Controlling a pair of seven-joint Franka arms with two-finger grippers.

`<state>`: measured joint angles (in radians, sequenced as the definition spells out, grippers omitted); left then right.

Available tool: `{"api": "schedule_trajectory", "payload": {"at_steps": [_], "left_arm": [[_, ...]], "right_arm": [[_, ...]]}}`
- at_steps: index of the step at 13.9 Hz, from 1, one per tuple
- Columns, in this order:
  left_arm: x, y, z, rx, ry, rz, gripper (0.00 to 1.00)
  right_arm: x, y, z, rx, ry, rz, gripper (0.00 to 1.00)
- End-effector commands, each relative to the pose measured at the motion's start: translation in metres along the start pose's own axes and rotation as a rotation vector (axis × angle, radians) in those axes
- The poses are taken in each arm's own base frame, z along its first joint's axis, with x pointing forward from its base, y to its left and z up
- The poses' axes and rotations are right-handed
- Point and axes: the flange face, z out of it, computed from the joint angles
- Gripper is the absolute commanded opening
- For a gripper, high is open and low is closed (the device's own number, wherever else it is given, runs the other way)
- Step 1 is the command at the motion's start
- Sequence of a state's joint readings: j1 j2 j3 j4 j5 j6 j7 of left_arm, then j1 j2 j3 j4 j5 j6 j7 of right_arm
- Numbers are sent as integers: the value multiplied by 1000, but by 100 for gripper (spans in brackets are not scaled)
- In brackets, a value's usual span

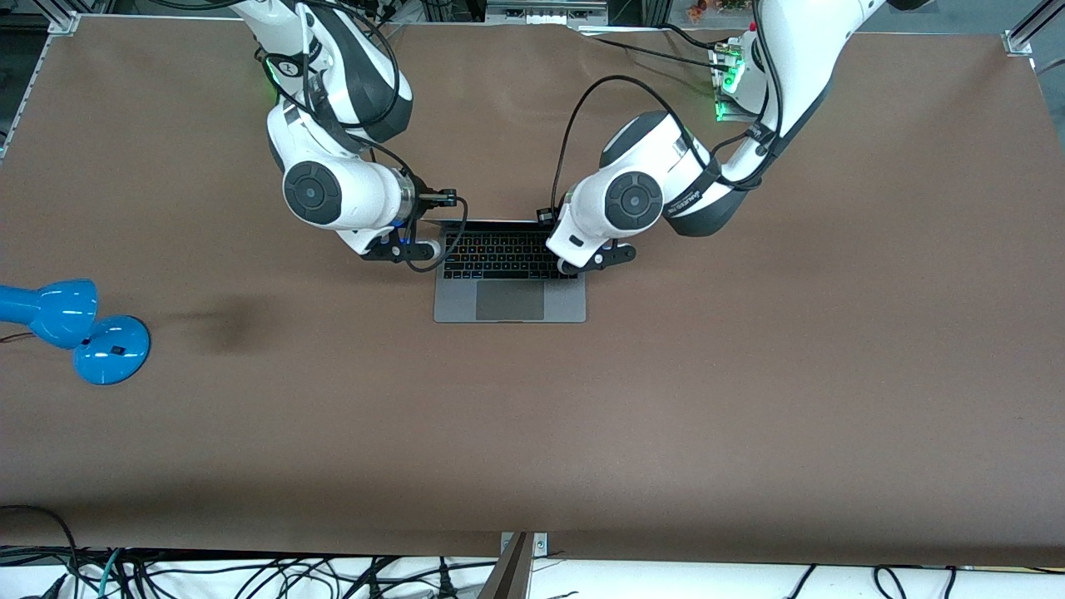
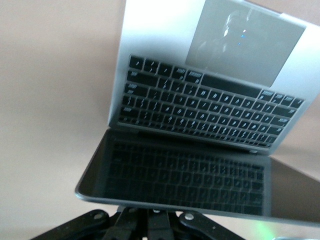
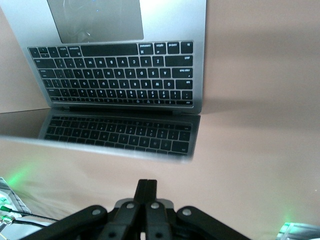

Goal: Close laptop with both arms from behind
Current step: 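Push the screen forward with both grippers, tilting it toward the keyboard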

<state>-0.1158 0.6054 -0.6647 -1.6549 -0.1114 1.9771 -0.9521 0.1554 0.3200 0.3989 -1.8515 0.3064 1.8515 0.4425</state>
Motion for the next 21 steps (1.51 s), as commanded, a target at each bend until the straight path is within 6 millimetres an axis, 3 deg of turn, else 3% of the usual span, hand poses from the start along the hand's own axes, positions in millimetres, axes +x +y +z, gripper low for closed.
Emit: {"api": "schedule_trajectory", "payload": {"at_steps": [1, 14, 21], "left_arm": [[16, 4, 27, 5, -2, 20, 0], [29, 3, 39, -11, -9, 29, 0], [51, 0, 49, -19, 15, 23, 0]], "right_arm": [[9, 7, -1, 16, 19, -35, 0], [46, 27, -4, 66, 143, -157, 0], [64, 29, 1, 92, 216, -158, 0]]}}
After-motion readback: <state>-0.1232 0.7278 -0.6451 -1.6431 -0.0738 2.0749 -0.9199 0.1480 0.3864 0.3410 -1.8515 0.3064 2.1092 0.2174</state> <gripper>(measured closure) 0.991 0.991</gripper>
